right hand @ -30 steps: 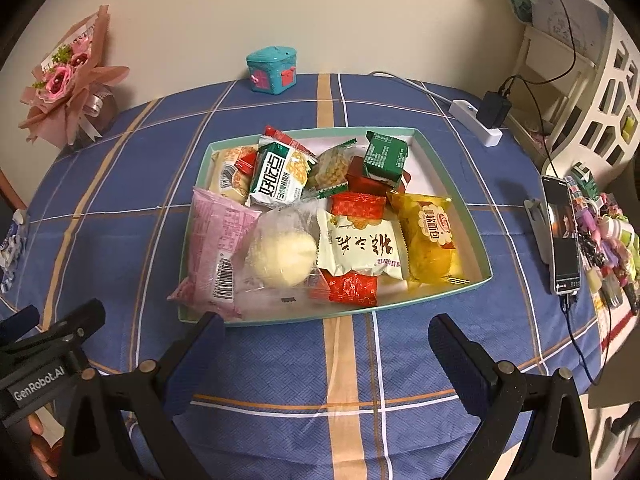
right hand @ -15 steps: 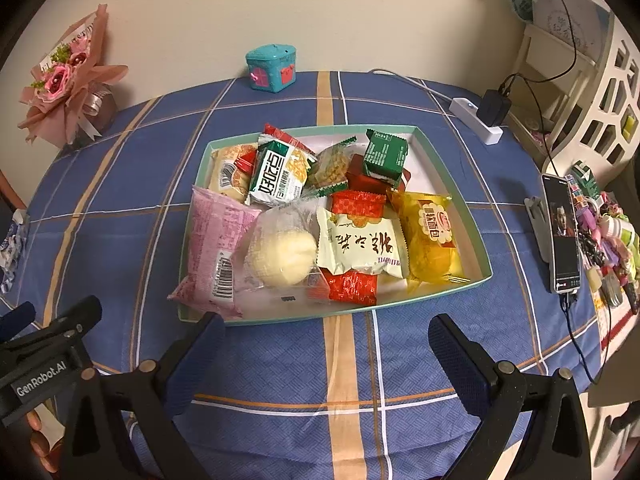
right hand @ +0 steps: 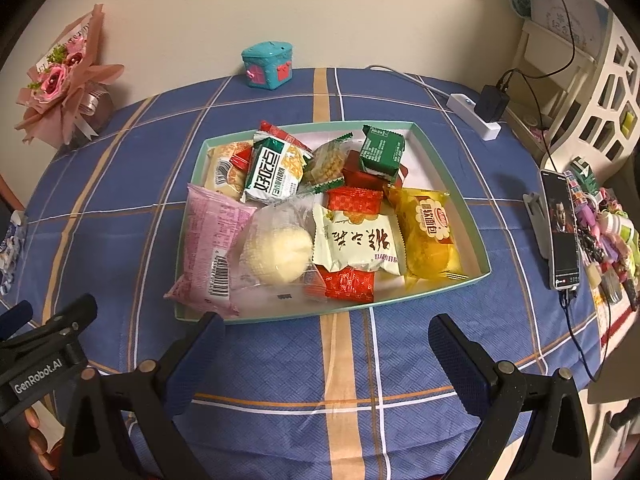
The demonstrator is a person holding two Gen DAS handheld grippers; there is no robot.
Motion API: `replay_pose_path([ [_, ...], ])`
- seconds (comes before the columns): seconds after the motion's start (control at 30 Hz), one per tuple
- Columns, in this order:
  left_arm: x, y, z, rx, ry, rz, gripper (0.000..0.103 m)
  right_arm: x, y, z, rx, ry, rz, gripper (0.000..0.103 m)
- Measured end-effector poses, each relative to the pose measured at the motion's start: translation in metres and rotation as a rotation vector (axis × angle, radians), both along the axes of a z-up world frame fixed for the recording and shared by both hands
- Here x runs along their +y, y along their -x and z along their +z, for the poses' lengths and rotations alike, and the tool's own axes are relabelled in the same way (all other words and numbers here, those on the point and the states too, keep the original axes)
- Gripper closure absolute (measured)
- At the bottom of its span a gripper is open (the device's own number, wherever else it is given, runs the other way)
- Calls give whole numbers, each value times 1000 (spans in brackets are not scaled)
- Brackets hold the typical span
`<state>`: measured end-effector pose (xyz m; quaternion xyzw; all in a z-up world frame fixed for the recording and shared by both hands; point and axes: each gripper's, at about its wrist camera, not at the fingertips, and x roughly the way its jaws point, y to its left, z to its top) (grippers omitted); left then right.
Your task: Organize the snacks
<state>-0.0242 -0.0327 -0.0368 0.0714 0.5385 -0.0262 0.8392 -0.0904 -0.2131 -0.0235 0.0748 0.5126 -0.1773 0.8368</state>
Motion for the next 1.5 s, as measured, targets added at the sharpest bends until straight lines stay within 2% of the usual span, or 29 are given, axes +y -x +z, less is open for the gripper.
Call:
replay_pose_path([
  [1.5,1,0,-4,9,-2,-1,0,0,0,-3,14,-3,-8,0],
])
